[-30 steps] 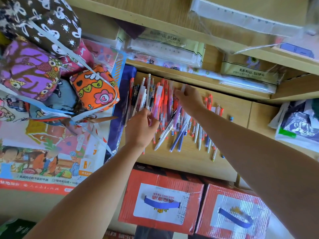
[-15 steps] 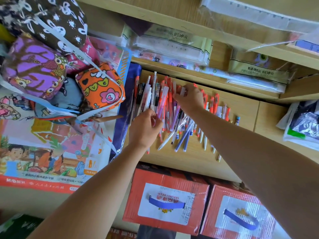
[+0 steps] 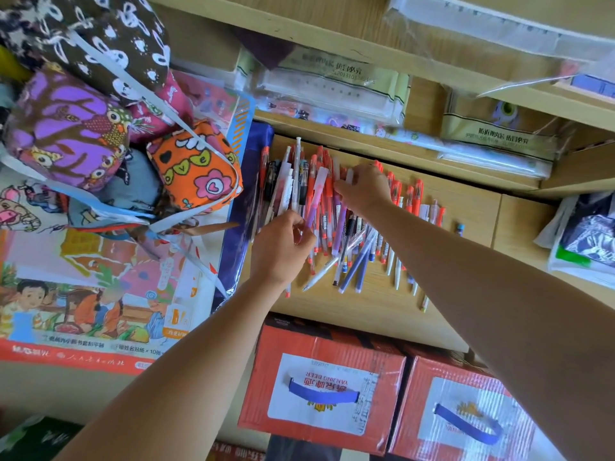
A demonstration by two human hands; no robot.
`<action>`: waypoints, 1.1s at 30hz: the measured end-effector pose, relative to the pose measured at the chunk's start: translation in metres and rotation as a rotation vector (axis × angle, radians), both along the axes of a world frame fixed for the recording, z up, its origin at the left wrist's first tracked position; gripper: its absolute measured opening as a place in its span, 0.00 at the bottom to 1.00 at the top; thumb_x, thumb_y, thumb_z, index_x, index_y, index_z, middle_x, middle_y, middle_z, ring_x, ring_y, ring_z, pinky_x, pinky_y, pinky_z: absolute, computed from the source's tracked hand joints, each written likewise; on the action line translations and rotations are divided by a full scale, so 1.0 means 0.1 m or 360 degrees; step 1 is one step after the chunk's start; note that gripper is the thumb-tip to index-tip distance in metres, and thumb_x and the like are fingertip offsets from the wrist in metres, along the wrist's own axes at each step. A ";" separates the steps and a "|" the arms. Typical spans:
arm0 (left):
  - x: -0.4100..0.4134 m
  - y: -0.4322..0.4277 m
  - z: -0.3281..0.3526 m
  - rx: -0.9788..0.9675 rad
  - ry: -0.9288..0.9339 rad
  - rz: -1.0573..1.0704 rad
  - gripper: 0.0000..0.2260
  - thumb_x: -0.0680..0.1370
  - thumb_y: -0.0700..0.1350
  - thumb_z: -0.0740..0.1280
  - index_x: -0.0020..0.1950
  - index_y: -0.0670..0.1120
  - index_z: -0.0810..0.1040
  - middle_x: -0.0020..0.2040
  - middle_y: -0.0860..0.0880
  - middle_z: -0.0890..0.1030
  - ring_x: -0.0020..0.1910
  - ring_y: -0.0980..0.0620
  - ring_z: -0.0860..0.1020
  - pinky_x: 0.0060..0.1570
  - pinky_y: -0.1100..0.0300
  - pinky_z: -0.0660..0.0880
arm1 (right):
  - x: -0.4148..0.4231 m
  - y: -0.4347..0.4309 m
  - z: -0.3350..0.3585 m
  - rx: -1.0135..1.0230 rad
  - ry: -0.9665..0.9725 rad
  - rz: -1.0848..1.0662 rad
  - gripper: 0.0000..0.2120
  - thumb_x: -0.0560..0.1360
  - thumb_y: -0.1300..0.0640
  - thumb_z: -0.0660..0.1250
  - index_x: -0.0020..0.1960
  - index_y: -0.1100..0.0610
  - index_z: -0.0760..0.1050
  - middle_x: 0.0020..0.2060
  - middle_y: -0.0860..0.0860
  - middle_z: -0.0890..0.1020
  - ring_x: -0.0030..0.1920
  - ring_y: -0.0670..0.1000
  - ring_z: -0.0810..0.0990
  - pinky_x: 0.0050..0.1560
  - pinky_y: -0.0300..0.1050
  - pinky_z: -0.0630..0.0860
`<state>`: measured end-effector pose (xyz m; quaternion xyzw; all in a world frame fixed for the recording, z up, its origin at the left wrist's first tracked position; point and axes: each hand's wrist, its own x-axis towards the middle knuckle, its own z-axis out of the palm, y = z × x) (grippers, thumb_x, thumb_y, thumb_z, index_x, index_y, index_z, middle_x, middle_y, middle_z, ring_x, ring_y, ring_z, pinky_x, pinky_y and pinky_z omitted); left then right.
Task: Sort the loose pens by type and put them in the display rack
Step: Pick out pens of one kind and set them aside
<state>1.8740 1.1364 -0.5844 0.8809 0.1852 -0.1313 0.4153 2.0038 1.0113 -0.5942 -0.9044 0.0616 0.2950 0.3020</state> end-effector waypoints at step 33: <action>-0.14 -2.38 0.56 -0.0766 0.0254 0.0016 0.11 0.84 0.46 0.54 0.45 0.43 0.69 0.29 0.47 0.69 0.21 0.58 0.67 0.24 0.65 0.66 | -0.77 -2.41 0.61 0.1210 0.0388 -0.0539 0.11 0.81 0.60 0.59 0.41 0.59 0.72 0.31 0.57 0.71 0.27 0.47 0.67 0.27 0.36 0.64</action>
